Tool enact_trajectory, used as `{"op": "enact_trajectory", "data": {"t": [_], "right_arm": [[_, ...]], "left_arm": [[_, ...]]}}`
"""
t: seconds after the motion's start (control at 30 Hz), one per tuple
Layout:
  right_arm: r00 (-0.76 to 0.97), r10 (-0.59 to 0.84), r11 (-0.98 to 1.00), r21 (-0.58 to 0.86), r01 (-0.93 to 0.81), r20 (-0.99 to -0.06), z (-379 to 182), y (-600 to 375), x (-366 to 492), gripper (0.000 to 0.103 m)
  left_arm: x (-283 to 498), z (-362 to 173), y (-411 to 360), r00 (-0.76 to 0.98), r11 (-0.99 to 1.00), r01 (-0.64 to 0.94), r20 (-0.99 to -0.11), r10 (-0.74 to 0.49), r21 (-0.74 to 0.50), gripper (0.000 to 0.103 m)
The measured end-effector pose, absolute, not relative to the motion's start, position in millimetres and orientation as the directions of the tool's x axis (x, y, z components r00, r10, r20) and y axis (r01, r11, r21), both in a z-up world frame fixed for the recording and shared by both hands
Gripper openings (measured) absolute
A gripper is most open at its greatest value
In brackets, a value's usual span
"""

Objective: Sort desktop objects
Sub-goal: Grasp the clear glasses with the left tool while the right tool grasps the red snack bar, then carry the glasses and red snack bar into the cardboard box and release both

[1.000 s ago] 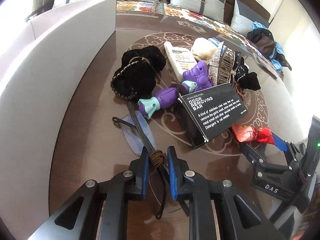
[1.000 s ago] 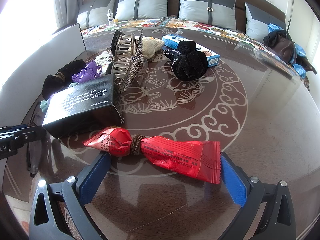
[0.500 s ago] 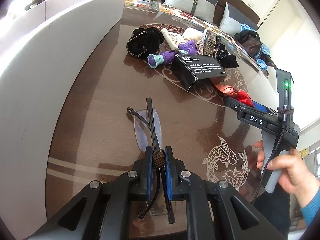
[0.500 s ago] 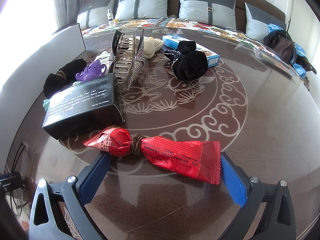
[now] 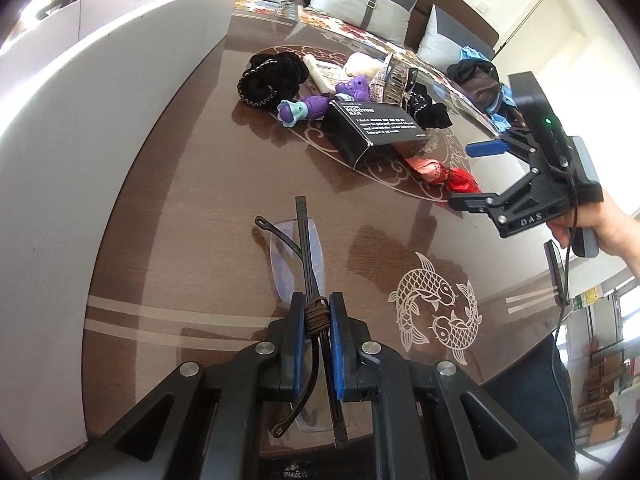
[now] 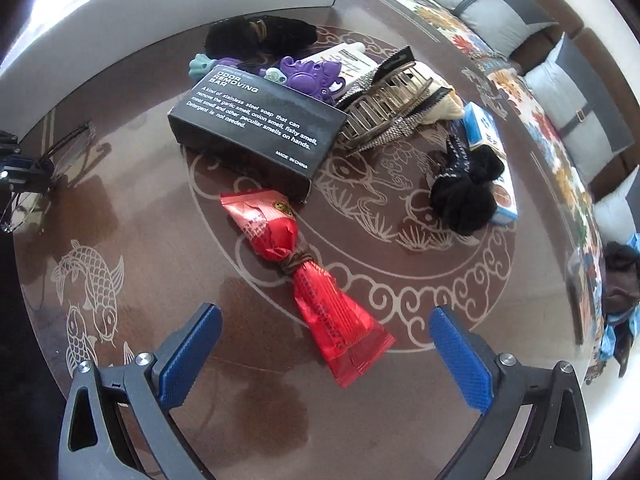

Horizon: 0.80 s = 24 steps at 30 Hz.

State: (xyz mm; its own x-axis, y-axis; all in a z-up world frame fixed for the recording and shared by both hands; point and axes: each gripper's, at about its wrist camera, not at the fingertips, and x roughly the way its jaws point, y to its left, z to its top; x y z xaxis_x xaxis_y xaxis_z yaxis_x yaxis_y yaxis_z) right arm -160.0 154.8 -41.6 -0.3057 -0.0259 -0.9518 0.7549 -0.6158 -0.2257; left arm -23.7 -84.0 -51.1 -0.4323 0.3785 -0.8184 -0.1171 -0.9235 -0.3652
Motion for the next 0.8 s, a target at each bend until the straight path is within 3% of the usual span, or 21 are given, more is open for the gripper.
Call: {"op": "enact_trajectory", "data": {"t": [0.03,0.1,0.17,0.2,0.3,0.6,0.8], "right_arm": [[-0.281,-0.029,-0.619,-0.204,0.759,-0.959,-46,150,-167,0.096],[-0.207,-0.043,-0.630,-0.134,0.765,-0.977,-53,145,-178,0.072],[-0.176,-0.083,-0.647,-0.081,0.758,-0.981,-52,146,-185,0.062],[-0.143,-0.105,-0.655,-0.040,0.755,-0.984,-51,148,-185,0.044],[-0.096,-0.115,-0.662,0.004,0.750,-0.989,-49,150,-175,0.022],[-0.172,-0.297,-0.787,0.138,0.601,-0.939,22,156,-147,0.019],[-0.223,-0.479,-0.720,0.235,0.653,-0.849,84,65,-145,0.019]], "left_arm": [[-23,-49,-84,-0.434,-0.924,-0.121,-0.818,0.379,-0.364,0.011],[-21,-45,-84,-0.439,-0.921,-0.128,-0.812,0.385,-0.367,0.011],[-18,-44,-84,-0.442,-0.917,-0.131,-0.806,0.394,-0.377,0.011],[-16,-44,-84,-0.442,-0.913,-0.131,-0.802,0.403,-0.387,0.011],[-15,-44,-82,-0.434,-0.896,-0.128,-0.788,0.436,-0.425,0.011],[-5,29,-109,-0.540,-0.857,-0.162,-0.683,0.492,-0.489,0.011],[-11,85,-189,-0.662,-0.896,-0.088,-0.647,0.379,-0.435,0.011]]}}
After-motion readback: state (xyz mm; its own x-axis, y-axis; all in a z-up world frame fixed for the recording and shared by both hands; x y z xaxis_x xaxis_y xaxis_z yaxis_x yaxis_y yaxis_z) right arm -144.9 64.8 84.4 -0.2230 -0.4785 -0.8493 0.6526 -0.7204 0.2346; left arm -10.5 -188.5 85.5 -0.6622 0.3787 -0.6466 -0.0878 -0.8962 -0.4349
